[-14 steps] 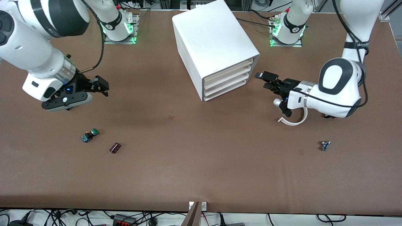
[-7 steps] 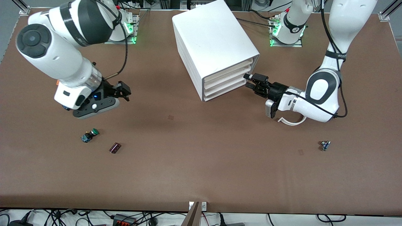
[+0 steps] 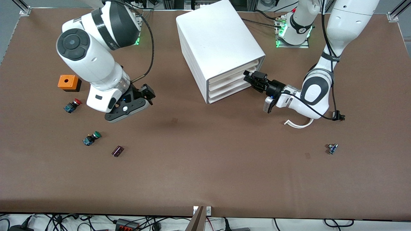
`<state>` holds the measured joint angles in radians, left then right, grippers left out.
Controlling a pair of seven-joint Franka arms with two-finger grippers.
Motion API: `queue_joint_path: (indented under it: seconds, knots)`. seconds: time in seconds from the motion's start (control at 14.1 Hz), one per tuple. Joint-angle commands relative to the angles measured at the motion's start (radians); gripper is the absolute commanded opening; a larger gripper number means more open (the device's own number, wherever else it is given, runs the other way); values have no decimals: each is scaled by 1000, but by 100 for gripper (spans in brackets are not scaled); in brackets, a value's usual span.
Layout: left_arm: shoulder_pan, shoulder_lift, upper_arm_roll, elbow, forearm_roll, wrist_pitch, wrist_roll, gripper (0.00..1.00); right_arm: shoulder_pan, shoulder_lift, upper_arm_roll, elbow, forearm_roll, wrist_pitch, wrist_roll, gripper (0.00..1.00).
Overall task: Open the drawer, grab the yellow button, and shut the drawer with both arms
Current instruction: 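Grasp the lowest drawer's front edge with the left gripper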
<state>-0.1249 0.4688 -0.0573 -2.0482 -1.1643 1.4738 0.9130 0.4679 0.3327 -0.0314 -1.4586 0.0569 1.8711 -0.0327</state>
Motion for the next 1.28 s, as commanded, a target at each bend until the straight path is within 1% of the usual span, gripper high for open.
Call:
queue_joint_path:
  seconds: [0.0, 0.07, 0.21, 0.28, 0.42, 0.5, 0.57, 0.64, 0.78, 0.92, 1.06, 1.2]
  knots:
    - [-1, -27, -10, -62, -34, -7, 47, 49, 24, 25, -7, 47, 15, -12, 0, 100]
    - [7, -30, -44, -79, -44, -4, 50, 49, 26, 25, -7, 50, 15, -12, 7, 100]
    - [8, -35, -56, -96, -55, -1, 53, 47, 46, 25, -7, 55, 15, -12, 56, 100]
    - [8, -35, -56, -98, -54, -1, 59, 41, 55, 25, -7, 56, 15, -10, 75, 100]
    - [8, -30, -55, -96, -54, -1, 111, 15, 63, 23, -7, 56, 15, -10, 111, 100]
    - [10, -27, -55, -96, -54, -1, 116, 7, 63, 23, -7, 58, 17, -9, 112, 100]
    - [11, -25, -55, -93, -54, 0, 116, 2, 63, 23, -7, 58, 17, -4, 112, 100]
    - [11, -22, -53, -89, -54, 2, 115, 0, 63, 23, -7, 58, 17, -1, 112, 100]
    - [10, -13, -44, -73, -51, 8, 104, 0, 63, 23, -7, 58, 18, 0, 116, 100]
    - [16, 23, -30, -18, -38, 7, 96, 0, 63, 23, -7, 60, 40, 2, 122, 100]
    - [33, 63, -16, 48, -19, 5, 93, 0, 63, 40, -8, 98, 73, -6, 128, 100]
    - [48, 117, -9, 144, 30, 5, 45, 0, 63, 54, -8, 118, 81, -7, 135, 100]
